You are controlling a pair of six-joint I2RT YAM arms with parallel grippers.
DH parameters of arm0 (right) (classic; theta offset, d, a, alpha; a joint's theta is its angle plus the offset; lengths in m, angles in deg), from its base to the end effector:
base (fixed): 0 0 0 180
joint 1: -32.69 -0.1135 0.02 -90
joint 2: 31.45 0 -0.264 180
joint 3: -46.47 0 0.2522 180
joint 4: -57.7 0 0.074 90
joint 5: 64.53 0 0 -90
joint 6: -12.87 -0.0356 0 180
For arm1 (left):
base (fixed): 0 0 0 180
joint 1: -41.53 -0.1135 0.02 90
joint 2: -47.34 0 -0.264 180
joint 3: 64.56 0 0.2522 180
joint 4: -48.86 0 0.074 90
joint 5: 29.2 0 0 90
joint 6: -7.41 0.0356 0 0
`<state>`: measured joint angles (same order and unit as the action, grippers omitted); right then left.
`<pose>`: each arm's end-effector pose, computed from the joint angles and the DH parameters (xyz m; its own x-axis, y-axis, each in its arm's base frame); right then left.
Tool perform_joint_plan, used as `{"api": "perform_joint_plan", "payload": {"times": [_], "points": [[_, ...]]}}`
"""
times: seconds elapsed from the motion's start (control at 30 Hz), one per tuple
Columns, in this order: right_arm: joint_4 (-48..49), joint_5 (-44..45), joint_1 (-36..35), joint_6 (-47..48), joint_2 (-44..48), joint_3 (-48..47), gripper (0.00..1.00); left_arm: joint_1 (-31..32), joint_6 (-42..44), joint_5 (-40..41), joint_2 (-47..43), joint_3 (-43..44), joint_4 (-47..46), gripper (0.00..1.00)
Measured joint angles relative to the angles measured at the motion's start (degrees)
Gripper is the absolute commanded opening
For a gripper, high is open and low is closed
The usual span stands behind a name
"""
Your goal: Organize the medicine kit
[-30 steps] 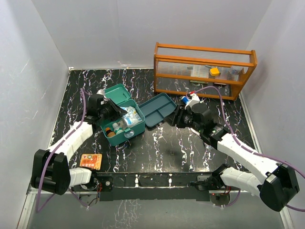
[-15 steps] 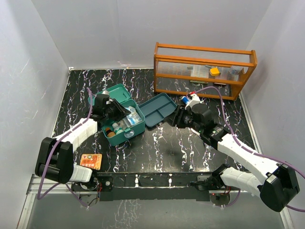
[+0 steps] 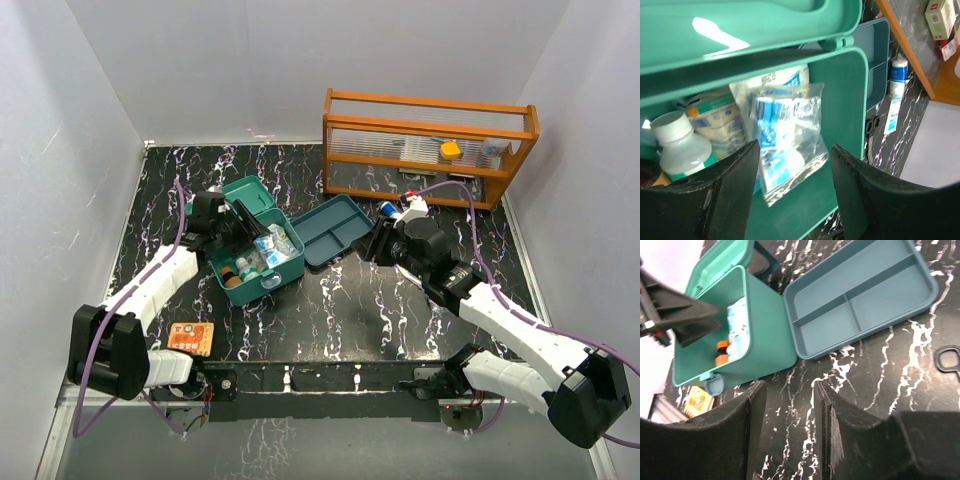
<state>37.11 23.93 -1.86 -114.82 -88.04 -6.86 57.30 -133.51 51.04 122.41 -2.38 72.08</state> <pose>0.1861 0.1293 0.2752 -0.6225 0.3134 -0.7171 -0.2610 0.7807 0.5678 0.2736 -0.0835 0.2480 -0.6678 -0.6064 -0.4317 -0.1883 0.6988 -0.6901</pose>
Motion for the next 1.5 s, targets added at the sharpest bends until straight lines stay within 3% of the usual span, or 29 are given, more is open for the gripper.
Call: {"api": "perform_joint_plan", "payload": {"times": [0.13, 0.37, 0.57, 0.73, 1.0, 1.17, 1.5], "points": [[-2.29, 5.49, 0.00, 1.40, 0.00, -0.17, 0.52, 0.00, 1.31, 0.55, -2.73, 0.04, 4.02, 0.61], [-6.58, 18.34, 1.70, 6.97, -0.33, -3.02, 0.59, 0.00, 5.38, -3.61, -10.60, 0.04, 5.95, 0.64], [-6.80, 21.20, 5.68, 12.63, -4.87, -5.92, 0.65, 0.00, 9.05, -7.67, -16.63, 0.04, 5.79, 0.68], [-5.86, 21.68, 8.44, 17.70, -12.46, -6.49, 0.65, 0.00, 11.52, -9.22, -21.33, 0.04, 5.84, 0.72], [7.32, 25.68, 9.55, 26.62, -24.02, -5.14, 0.63, 0.00, 12.39, -11.52, -29.92, -0.11, 5.55, 0.73], [9.42, 23.39, 12.41, 30.23, -29.83, -6.45, 0.59, 0.00, 12.31, -12.83, -32.92, -0.17, 5.62, 0.73], [12.85, 19.32, 16.17, 29.83, -34.75, -7.32, 0.55, 0.07, 11.28, -7.30, -39.87, -2.14, 5.88, 0.74]]}}
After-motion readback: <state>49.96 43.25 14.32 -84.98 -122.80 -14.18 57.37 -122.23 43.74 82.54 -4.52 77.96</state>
